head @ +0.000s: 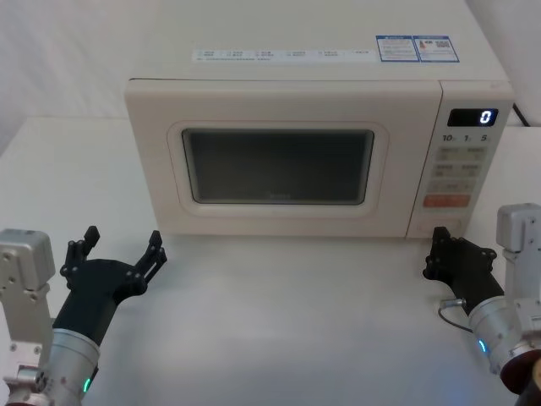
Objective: Press the button to open the microwave door with one hand; close the microwave door with the other hand.
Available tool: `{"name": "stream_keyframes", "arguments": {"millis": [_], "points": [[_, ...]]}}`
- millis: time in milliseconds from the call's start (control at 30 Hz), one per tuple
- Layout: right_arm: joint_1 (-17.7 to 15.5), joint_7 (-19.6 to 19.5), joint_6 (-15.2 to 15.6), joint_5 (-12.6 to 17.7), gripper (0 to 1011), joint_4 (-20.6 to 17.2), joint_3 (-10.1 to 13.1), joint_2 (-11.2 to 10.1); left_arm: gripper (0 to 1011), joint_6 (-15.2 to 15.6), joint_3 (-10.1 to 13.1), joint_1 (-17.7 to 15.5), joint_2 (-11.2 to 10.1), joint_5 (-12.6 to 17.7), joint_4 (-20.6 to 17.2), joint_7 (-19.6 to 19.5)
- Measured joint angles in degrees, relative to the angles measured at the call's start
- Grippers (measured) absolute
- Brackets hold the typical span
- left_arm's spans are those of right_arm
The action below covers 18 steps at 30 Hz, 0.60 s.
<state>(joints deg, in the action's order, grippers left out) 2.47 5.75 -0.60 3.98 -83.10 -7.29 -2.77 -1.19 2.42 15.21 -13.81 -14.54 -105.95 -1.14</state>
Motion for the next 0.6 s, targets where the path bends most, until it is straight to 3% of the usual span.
{"name": "stream_keyframes", "arguments": {"millis": [600], "points": [[2.8,0.3,-0.4,0.8,0,3.6,0.5,0.1,1001,0.0,0.0,0.0,0.0,0.0,0.0,0.0]]}}
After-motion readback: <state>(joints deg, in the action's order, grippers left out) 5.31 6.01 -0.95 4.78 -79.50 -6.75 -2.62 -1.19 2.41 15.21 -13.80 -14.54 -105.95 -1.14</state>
